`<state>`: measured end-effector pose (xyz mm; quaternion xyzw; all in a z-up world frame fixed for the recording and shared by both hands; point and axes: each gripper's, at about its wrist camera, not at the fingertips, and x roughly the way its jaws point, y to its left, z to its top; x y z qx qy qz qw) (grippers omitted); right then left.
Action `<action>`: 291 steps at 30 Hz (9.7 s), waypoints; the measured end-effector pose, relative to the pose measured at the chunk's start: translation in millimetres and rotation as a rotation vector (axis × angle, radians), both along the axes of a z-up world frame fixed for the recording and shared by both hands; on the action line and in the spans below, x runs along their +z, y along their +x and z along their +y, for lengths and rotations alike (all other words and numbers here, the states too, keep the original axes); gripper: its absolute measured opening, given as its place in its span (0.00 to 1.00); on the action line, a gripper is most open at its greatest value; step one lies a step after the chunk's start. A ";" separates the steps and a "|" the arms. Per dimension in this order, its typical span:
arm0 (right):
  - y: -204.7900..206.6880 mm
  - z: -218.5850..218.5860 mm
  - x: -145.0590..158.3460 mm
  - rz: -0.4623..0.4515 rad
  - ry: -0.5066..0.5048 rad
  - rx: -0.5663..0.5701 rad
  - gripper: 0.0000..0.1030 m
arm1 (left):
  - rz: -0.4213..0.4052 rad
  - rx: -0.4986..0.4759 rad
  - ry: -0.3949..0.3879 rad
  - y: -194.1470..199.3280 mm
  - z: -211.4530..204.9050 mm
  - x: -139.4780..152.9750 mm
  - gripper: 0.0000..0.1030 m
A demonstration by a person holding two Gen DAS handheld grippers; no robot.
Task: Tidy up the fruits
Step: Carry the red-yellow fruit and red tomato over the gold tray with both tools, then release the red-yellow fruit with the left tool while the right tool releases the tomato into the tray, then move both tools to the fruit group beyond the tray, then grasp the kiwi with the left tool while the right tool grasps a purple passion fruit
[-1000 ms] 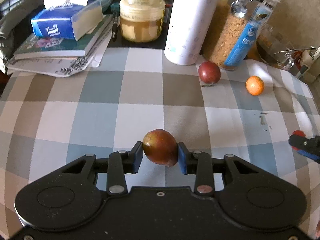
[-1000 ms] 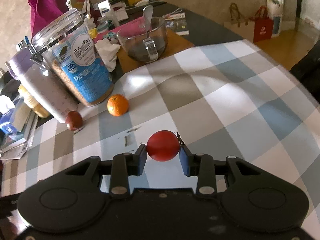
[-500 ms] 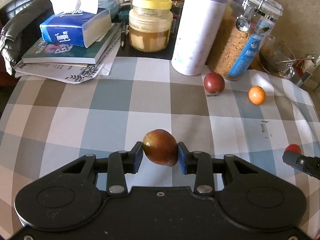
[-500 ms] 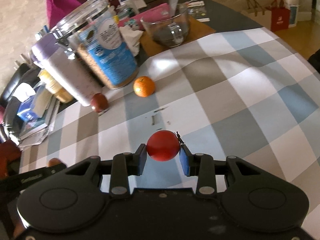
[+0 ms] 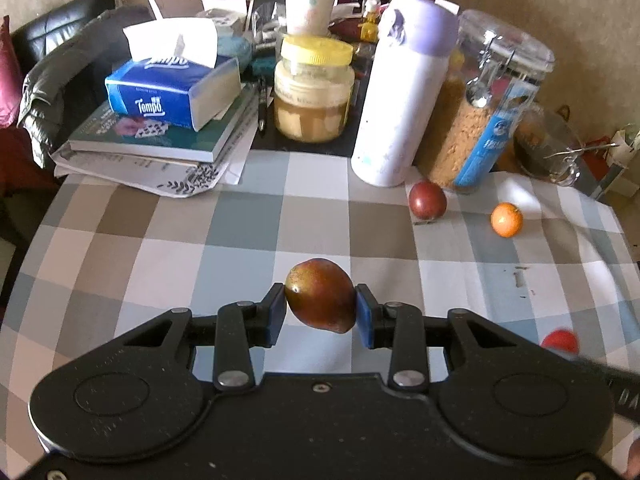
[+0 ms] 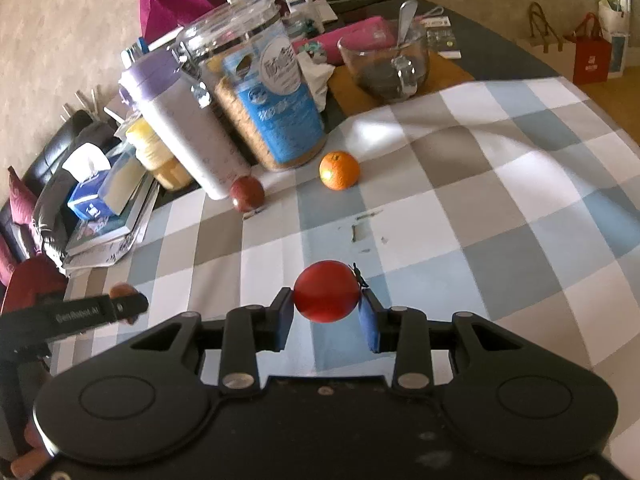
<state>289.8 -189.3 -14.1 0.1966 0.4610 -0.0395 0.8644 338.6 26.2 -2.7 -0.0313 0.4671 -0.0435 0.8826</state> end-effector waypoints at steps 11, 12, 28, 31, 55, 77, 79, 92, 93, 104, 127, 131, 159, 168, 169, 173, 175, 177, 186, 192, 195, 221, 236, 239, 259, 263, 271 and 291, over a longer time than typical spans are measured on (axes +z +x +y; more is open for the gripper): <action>-40.4 3.5 17.3 0.081 0.009 0.045 0.36 | -0.002 -0.059 -0.014 -35.9 -17.9 14.8 0.44; -45.9 2.7 19.9 0.082 -0.003 0.049 0.36 | 0.007 -0.065 -0.009 -41.0 -17.2 15.7 0.44; -110.5 8.9 33.5 0.137 -0.028 0.084 0.36 | 0.059 -0.040 0.025 -141.5 1.9 47.3 0.44; -123.5 9.5 36.1 0.152 -0.021 0.092 0.36 | 0.060 -0.044 0.019 -161.6 1.1 51.6 0.44; -238.2 3.5 38.9 0.170 -0.013 0.084 0.36 | 0.098 -0.048 0.033 -286.5 -10.9 9.5 0.44; -272.3 32.9 36.3 0.217 0.008 0.317 0.36 | 0.100 0.040 0.048 -317.2 -24.2 1.2 0.45; -270.8 39.2 33.7 0.232 -0.015 0.346 0.36 | 0.103 0.051 0.041 -315.6 -20.8 2.8 0.48; -262.5 44.6 35.4 0.263 0.025 0.380 0.38 | 0.106 0.080 0.017 -317.2 -12.0 7.1 0.49; -262.0 44.2 36.5 0.259 0.032 0.380 0.38 | 0.104 0.077 0.018 -317.6 -12.9 7.5 0.49; -257.1 40.1 43.6 0.244 0.063 0.359 0.38 | 0.091 0.058 0.027 -319.6 -20.7 12.4 0.60; -238.1 -22.4 48.0 0.206 0.061 0.157 0.38 | 0.173 0.052 -0.038 -284.9 -17.8 2.2 0.61; -237.5 -37.2 41.7 0.234 0.090 0.104 0.38 | 0.141 0.043 -0.004 -271.1 -17.9 8.0 0.61; -141.9 -85.7 28.5 0.150 0.136 -0.065 0.38 | 0.146 -0.109 0.007 -144.4 -59.9 12.9 0.61; -127.3 -65.7 10.8 0.191 0.098 0.013 0.38 | 0.151 -0.112 0.018 -131.5 -65.2 10.1 0.61; -126.8 -64.6 8.3 0.196 0.086 0.013 0.38 | 0.154 -0.105 0.015 -128.9 -62.5 10.0 0.61; -125.1 -63.0 -3.0 0.218 0.051 0.009 0.38 | 0.158 -0.048 0.001 -117.8 -45.3 10.3 0.61; -123.8 -62.5 -8.2 0.229 0.056 0.014 0.38 | 0.160 -0.013 -0.011 -112.3 -34.2 10.5 0.61; -121.8 -61.8 -13.9 0.238 0.075 0.020 0.38 | 0.166 0.027 -0.032 -107.9 -22.4 10.0 0.61; -119.0 -56.7 -12.7 0.186 -0.010 0.046 0.38 | 0.160 0.087 -0.087 -108.6 -17.0 9.5 0.61; -123.4 -60.3 -13.8 0.167 0.006 0.089 0.38 | 0.146 0.001 -0.061 -109.7 -54.2 9.0 0.61; -125.7 -58.1 -13.3 0.156 0.000 0.110 0.38 | 0.135 -0.036 -0.051 -108.8 -71.8 8.1 0.61; -161.6 -20.6 -17.0 -0.133 -0.377 0.347 0.41 | 0.091 0.069 0.024 -138.7 -94.7 6.8 0.61; -156.7 -31.0 -16.1 -0.124 -0.276 0.350 0.22 | 0.106 0.036 0.059 -140.3 -90.8 2.7 0.61; -151.6 -41.6 -15.3 -0.076 -0.226 0.314 0.35 | 0.104 0.027 0.063 -141.0 -91.8 2.0 0.61; -132.8 -83.5 -32.7 0.142 0.240 0.246 0.36 | 0.096 -0.067 0.081 -122.9 -97.2 -9.6 0.61; -133.1 -78.5 -30.3 0.116 0.201 0.239 0.38 | 0.106 -0.073 0.095 -116.8 -96.8 -14.9 0.61; -146.2 -54.4 -19.2 -0.023 0.024 0.282 0.33 | 0.132 -0.062 0.112 -104.7 -96.9 -26.0 0.62; -137.9 -75.6 -25.4 0.031 0.161 0.228 0.31 | 0.214 0.033 0.088 -78.5 -95.6 -45.0 0.57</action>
